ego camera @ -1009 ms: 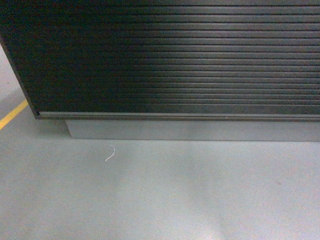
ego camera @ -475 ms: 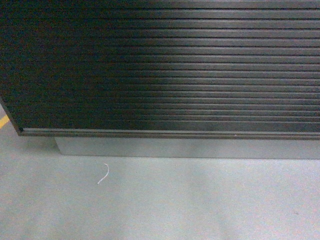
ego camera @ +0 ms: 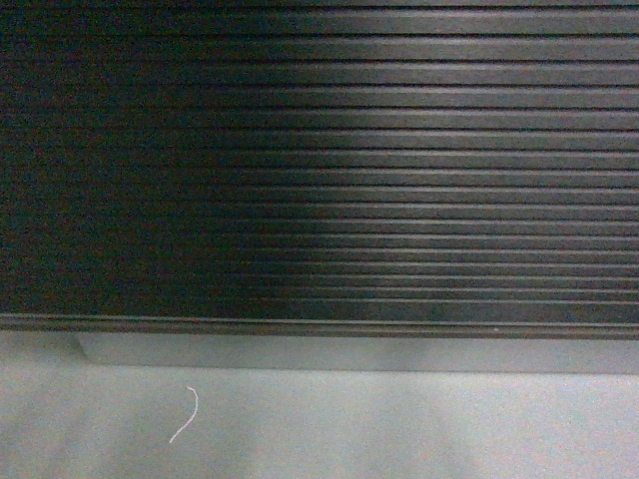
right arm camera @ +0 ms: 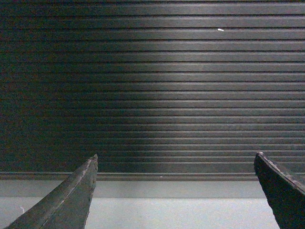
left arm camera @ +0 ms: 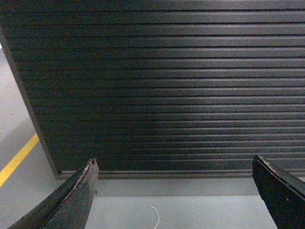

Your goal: Place dark red mango on scale at checkout

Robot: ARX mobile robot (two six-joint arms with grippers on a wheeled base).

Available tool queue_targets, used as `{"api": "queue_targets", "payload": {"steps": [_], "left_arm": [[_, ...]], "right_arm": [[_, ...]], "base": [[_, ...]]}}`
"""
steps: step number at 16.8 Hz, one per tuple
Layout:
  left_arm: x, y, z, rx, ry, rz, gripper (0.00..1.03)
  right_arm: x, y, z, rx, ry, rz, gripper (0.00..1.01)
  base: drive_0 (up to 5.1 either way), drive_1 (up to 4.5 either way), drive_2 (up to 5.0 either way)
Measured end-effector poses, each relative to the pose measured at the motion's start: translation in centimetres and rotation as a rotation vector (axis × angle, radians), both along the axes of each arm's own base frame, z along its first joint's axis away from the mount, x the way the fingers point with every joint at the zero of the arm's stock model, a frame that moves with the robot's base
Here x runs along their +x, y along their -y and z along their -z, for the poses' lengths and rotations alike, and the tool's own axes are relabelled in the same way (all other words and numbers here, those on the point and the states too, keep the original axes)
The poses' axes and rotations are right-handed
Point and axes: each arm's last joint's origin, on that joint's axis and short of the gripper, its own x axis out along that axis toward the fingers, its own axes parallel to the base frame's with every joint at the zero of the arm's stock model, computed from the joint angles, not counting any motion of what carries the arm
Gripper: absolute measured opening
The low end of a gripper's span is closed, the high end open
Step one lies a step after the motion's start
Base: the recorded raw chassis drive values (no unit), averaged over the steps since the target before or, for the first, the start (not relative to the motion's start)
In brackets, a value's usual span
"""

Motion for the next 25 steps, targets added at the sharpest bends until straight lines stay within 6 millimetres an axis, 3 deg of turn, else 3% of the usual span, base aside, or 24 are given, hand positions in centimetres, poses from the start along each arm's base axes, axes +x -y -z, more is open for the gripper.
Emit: {"api": "queue_targets", "payload": {"steps": [4,25], "left_arm": [[0.00,0.00,0.03,0.000,-0.003,0.000,0.98],[0.00,0.00,0.03,0.000,-0.003,0.000,0.98]], "right_arm": [[0.00,0.00,0.01,0.000,-0.001,0.000,0.98],[0.00,0.00,0.01,0.000,-0.001,0.000,0.98]], "base": [[-0.1,2.26,-2.4],[0.0,0.06,-0.1]]}}
